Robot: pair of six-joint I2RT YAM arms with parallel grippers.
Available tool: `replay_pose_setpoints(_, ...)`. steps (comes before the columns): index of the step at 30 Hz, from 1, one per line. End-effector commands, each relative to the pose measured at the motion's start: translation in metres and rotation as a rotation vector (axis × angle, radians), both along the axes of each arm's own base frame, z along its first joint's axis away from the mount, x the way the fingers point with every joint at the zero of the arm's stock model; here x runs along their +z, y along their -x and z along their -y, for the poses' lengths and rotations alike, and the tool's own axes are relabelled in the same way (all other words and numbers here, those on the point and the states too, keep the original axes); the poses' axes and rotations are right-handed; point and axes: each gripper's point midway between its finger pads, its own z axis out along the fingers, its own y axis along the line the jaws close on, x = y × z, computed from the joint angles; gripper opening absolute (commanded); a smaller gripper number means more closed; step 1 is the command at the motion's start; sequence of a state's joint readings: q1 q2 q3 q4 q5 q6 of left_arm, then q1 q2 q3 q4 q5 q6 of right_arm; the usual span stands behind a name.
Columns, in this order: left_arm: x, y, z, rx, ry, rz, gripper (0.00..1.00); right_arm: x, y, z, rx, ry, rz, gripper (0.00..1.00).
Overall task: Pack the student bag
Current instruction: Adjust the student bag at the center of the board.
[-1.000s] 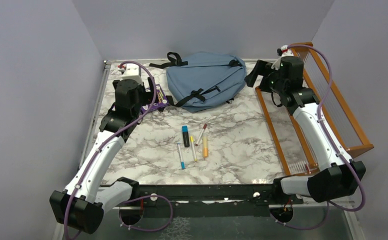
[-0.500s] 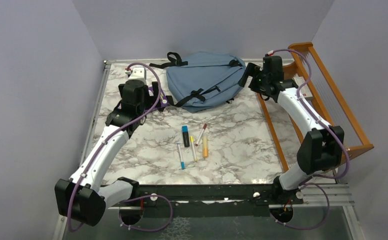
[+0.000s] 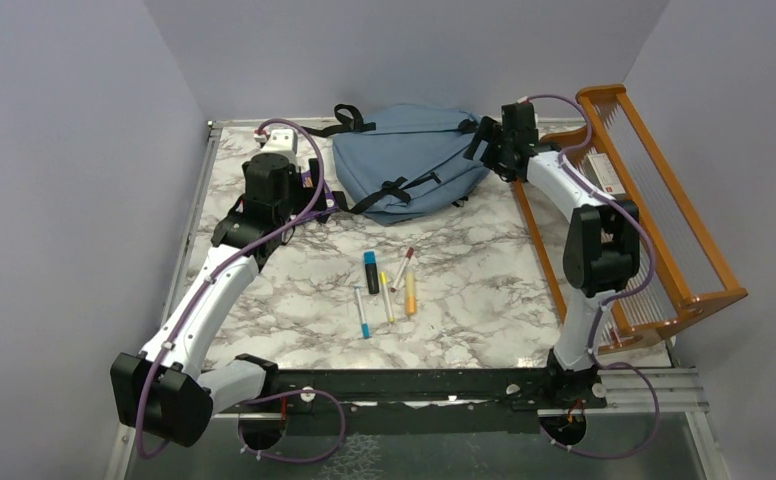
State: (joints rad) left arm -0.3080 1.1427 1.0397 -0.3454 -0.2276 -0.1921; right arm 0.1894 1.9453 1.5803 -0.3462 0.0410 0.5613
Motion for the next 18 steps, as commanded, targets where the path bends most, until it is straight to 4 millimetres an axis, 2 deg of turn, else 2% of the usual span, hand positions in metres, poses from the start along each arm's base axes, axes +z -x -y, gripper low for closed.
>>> replay_pose_setpoints(1,0.022,-0.007,0.006,-0.039,-0.007,0.051,0.99,-0.003,-0.028,0.002,-0.046,-0.010,0.035,0.96)
replay_pose_setpoints(9,0.030,-0.009,0.003,-0.024,-0.017,0.058,0.99,-0.044,-0.052,0.001,-0.061,-0.011,-0.038,0.93)
replay_pose_setpoints(12,0.032,-0.009,0.004,-0.027,-0.016,0.057,0.99,-0.060,-0.055,0.002,-0.071,-0.023,-0.073,0.92)
replay_pose_setpoints(16,0.032,-0.010,0.005,-0.027,-0.011,0.053,0.99,-0.074,-0.058,0.001,-0.068,-0.037,-0.096,0.91)
replay_pose_setpoints(18,0.033,-0.011,0.006,-0.027,-0.005,0.054,0.99,-0.077,-0.061,-0.006,-0.024,-0.075,-0.085,0.90)
